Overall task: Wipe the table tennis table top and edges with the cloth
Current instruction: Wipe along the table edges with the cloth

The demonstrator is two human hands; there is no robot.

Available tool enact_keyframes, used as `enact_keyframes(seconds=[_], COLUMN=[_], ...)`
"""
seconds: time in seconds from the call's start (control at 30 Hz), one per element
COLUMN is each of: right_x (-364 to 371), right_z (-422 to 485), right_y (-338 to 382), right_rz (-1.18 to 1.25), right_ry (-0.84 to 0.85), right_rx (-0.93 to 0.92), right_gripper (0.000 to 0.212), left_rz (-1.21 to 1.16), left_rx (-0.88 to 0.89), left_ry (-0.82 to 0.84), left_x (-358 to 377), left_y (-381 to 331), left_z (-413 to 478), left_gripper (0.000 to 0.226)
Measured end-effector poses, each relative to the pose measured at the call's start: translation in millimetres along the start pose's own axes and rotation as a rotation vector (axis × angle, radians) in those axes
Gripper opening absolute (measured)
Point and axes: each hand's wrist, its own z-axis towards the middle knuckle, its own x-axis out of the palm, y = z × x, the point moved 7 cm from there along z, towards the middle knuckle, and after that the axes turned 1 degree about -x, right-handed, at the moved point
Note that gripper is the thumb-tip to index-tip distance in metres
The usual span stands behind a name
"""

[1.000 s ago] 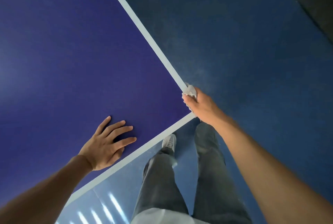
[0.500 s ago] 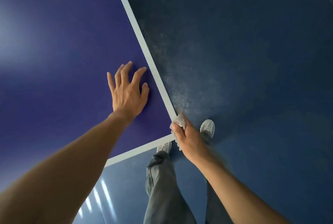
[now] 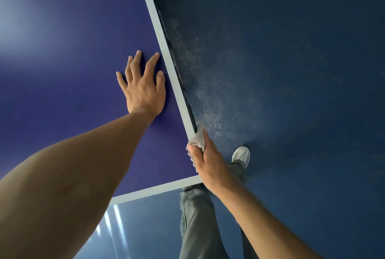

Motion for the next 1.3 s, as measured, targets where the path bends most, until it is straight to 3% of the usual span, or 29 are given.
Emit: enact_keyframes(seconds=[0.13, 0.23, 0.37, 0.57, 0.7, 0.83, 1.03, 1.17, 1.3], right_x=[8, 8, -4, -26, -24, -9, -7, -20, -27], right_z=[-42, -31, 43, 171, 167, 106, 68, 143, 226], right_y=[-30, -14, 57, 158, 154, 98, 77, 145, 204], right_rz=[0.047, 0.103, 0.073, 0.04, 0.052, 0.029, 0.03, 0.023, -0.004], right_ry=[-0.045, -0.042, -0.029, -0.078, -0.087, -0.015, -0.035, -0.079, -0.113], right_rx=[0.068, 0.087, -0.07, -0.204, -0.187, -0.102, 0.028, -0.177, -0.166], right_gripper=[0.064, 0.041, 0.052, 0.028, 0.043, 0.068, 0.056, 0.046, 0.024], left_rz=[0.012, 0.006, 0.003, 0.013, 0.001, 0.0, 0.017, 0.029, 0.032], left_rx=[0.004, 0.001, 0.001, 0.003, 0.015, 0.022, 0.035, 0.048, 0.055], left_ry=[-0.016, -0.014, -0.025, -0.02, -0.013, 0.004, -0.006, 0.005, 0.028], left_x=[0, 1, 1, 5, 6, 6, 7, 10, 12], left_y=[0, 0, 2, 7, 7, 6, 5, 6, 6], left_z=[0, -1, 1, 4, 3, 3, 3, 6, 6], left_gripper=[0.05, 0.05, 0.049, 0.05, 0.049, 0.05, 0.05, 0.051, 0.053])
